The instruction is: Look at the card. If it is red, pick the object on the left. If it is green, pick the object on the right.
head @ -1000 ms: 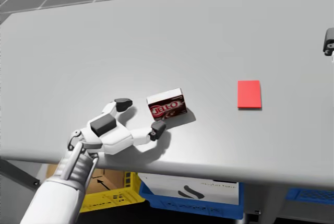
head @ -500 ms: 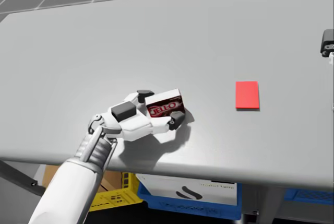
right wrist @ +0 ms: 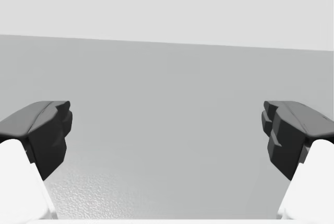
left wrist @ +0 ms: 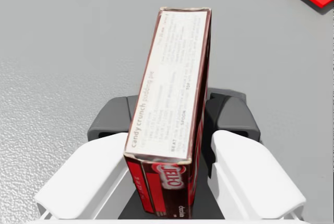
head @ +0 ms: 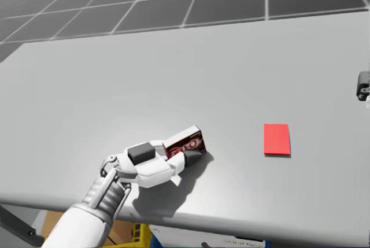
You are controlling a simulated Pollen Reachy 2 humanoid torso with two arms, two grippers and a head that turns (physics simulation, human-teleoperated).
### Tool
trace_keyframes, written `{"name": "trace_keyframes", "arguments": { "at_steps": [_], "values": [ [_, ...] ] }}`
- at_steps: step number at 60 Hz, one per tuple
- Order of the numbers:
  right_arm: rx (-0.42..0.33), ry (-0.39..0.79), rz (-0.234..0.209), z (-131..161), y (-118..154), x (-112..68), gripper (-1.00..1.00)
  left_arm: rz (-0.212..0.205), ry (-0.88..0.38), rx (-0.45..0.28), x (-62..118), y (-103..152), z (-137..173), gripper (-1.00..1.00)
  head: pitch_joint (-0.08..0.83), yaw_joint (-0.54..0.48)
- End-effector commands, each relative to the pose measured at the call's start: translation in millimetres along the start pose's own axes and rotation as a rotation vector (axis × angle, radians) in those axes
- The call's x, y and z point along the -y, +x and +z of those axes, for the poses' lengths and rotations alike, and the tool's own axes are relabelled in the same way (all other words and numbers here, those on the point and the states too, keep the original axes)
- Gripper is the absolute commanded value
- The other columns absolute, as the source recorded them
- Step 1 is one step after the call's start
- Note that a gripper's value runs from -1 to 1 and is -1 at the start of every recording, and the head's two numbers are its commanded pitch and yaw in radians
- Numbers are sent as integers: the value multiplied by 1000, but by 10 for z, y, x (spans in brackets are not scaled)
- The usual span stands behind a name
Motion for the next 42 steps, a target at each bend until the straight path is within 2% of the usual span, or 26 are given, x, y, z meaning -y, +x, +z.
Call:
{"name": "trace_keyframes", "arguments": {
  "at_steps": [1, 8, 20, 32, 37, 39, 40, 42],
  "values": [
    [-4, -1, -20, 3, -14, -32, -1000, -1, -12, -9, 21, -32, -7, 1000, 511, 306],
    [-5, -1, -22, 5, -14, -33, -1000, -6, -17, -11, 35, -33, -1, 1000, 414, 312],
    [-6, -1, -25, 7, -15, -27, -1000, -37, -30, 28, 99, 169, 90, 1000, 366, 313],
    [-8, 6, -22, 5, -14, -25, -1000, -46, 4, 145, 142, 763, 332, 1000, 348, 307],
    [-8, 16, -37, 8, -8, -28, -1000, -58, 42, 193, 158, 1051, 481, 1000, 337, 303],
    [-6, 15, -20, 14, -6, -36, -1000, -62, 52, 204, 162, 1109, 514, 1000, 334, 302],
    [-7, 30, -38, 17, -4, -26, -1000, -63, 56, 215, 167, 1168, 546, 1000, 332, 302],
    [-5, 34, -40, 24, 3, -29, -1000, -64, 67, 236, 179, 1284, 608, 1000, 328, 301]
  ]
}}
